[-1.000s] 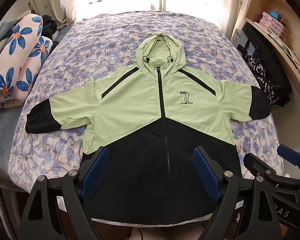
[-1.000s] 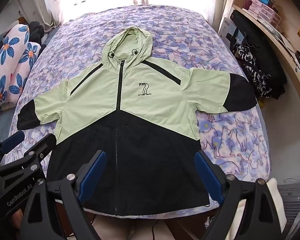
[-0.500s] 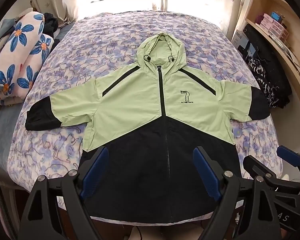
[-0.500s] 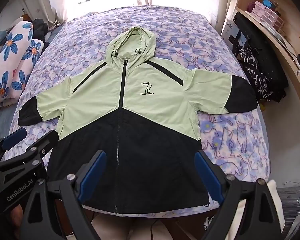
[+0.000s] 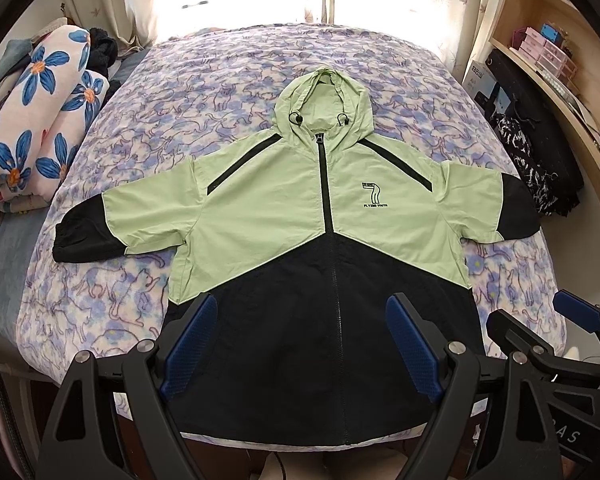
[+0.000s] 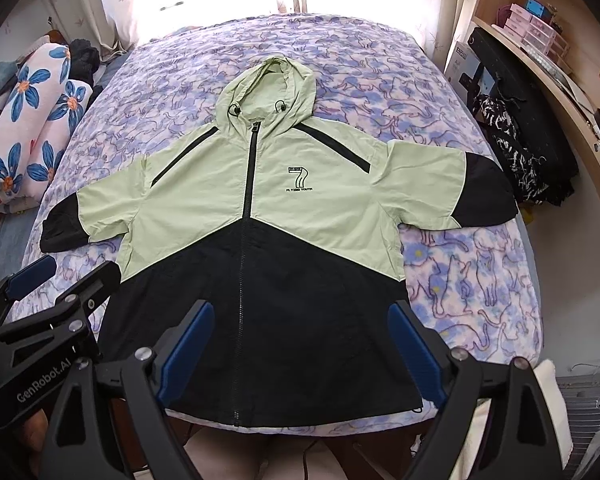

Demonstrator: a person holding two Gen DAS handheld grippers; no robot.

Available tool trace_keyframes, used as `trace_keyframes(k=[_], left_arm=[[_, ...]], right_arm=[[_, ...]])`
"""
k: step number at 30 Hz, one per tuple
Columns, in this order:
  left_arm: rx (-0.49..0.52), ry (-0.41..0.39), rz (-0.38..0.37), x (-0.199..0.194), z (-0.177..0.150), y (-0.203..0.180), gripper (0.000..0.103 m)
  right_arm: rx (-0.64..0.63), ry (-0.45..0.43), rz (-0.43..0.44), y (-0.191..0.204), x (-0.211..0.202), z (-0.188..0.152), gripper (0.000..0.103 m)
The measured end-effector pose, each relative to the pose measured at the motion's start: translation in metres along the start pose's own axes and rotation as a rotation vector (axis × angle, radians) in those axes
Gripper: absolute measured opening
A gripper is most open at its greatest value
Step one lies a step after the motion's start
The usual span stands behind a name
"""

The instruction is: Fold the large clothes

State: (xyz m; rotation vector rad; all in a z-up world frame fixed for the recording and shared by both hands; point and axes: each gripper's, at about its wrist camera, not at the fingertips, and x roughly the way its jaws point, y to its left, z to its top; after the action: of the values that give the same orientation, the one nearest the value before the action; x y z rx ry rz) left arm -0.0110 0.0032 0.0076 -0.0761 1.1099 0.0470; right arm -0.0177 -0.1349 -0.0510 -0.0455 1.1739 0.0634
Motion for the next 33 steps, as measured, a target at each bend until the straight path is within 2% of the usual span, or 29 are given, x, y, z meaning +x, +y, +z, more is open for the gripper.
trace_keyframes(k=[22,33], left_arm=[[0.032,-0.003,0.0,-0.004,-0.0093,0.0039,0.085],[0.073,0.001,-0.014,-0.0003,-0.0031,0.0062,0.085]], right_arm=[[0.01,0.0,0.011,0.0006,-0.0021,-0.0061,0.089],[0.039,0.0,0.01,0.0021,-0.0035,-0.0091,0.089]])
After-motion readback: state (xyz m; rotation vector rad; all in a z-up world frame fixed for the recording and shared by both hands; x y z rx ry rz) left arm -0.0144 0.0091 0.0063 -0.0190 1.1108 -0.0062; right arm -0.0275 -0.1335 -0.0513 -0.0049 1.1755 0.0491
